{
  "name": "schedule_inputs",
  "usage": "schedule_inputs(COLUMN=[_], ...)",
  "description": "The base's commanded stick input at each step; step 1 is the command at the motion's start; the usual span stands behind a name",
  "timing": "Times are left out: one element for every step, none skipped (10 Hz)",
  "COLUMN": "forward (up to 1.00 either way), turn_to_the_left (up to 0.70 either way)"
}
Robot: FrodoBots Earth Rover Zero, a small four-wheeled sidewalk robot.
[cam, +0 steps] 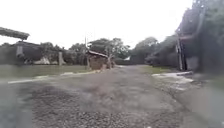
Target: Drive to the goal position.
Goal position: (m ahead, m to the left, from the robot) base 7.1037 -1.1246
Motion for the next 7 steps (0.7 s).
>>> schedule_inputs(forward=[0.7,0.7,0.7,0.7,0.7,0.7,0.7], turn_to_the_left=[-0.35,-0.35,-0.24,0.0,0.0,0.0,0.0])
